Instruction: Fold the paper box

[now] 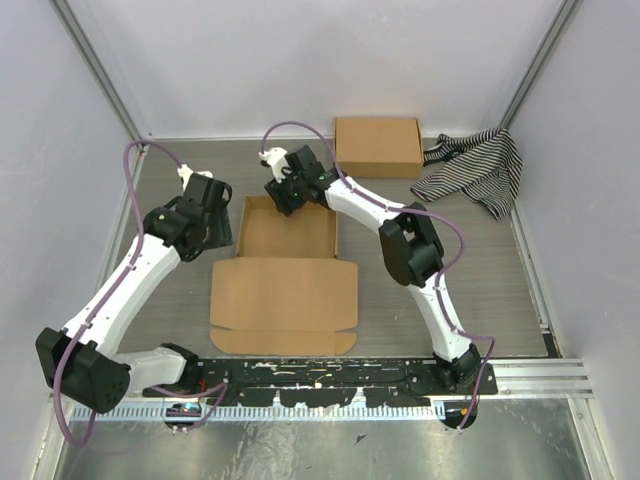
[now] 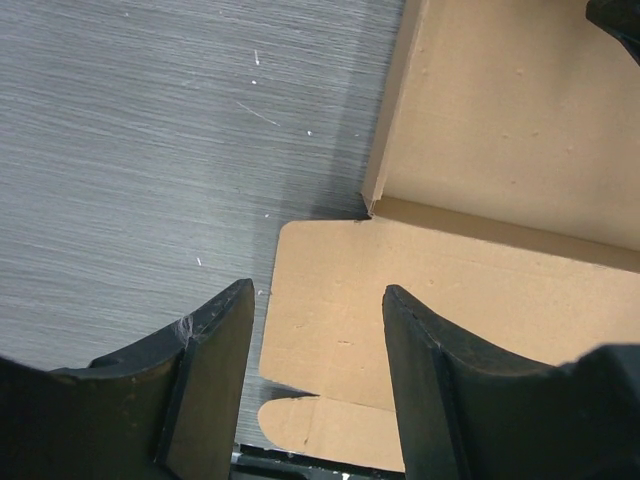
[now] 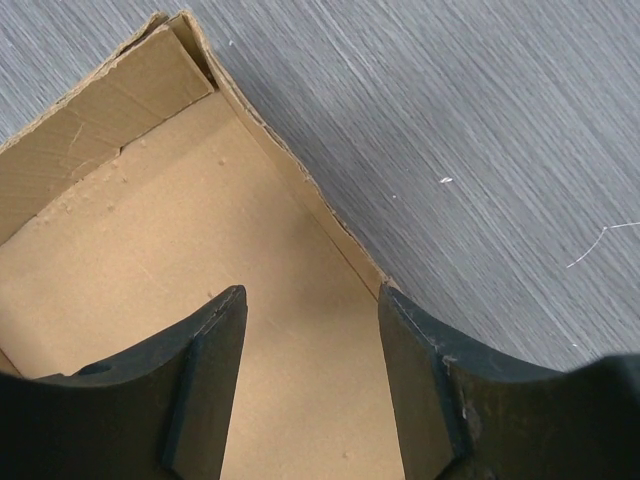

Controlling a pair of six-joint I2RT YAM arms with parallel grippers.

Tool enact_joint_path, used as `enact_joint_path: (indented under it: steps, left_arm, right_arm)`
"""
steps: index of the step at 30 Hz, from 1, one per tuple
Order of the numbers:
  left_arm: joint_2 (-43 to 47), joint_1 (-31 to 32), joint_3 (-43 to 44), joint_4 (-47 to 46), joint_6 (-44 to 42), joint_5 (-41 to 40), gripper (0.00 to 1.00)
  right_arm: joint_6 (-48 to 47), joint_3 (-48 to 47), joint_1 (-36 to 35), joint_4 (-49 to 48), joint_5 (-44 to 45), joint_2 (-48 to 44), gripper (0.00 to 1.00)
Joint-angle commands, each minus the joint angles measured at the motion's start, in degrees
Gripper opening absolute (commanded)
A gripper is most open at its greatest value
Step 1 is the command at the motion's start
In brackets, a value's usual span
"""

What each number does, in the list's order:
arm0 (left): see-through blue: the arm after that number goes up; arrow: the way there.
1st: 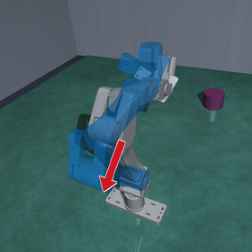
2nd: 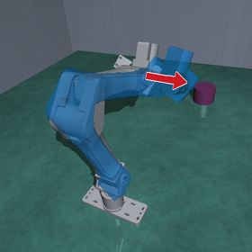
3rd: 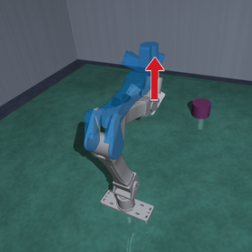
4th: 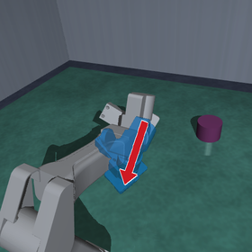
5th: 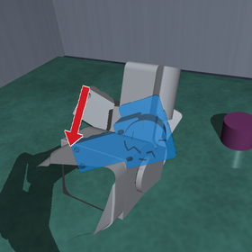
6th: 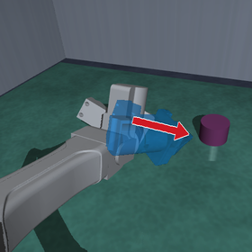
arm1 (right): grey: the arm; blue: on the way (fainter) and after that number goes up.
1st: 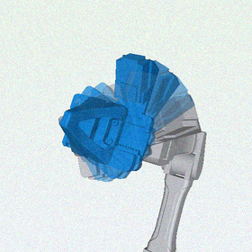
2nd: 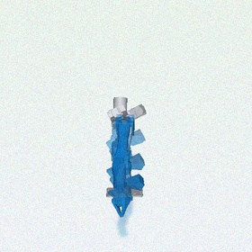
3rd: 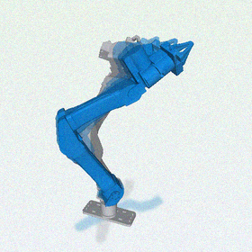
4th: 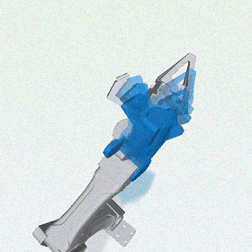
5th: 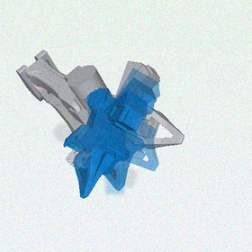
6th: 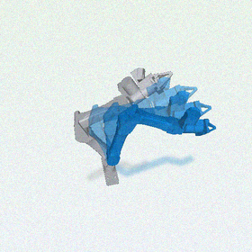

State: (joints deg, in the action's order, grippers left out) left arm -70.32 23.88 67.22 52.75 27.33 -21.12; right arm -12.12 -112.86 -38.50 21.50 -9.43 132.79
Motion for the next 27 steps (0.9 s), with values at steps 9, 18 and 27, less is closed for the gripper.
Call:
enact_joint_path:
  steps: [9,18,27]
  left_arm:
    - [3.1,-0.2,-1.7,1.0,0.9,-0.9,0.61]
    - [3.5,-0.2,-1.7,2.7,0.9,-1.4,0.6]
    - [4.6,-0.2,-2.5,3.5,2.1,-1.1,0.6]
  right_arm:
    - [-5.1,-8.0,0.2,-1.1,-1.2,0.5,0.62]
    - [-6.0,-7.9,0.5,-1.0,-2.7,2.7,0.62]
    - [-4.6,-7.9,0.9,-0.8,-4.3,5.4,0.62]
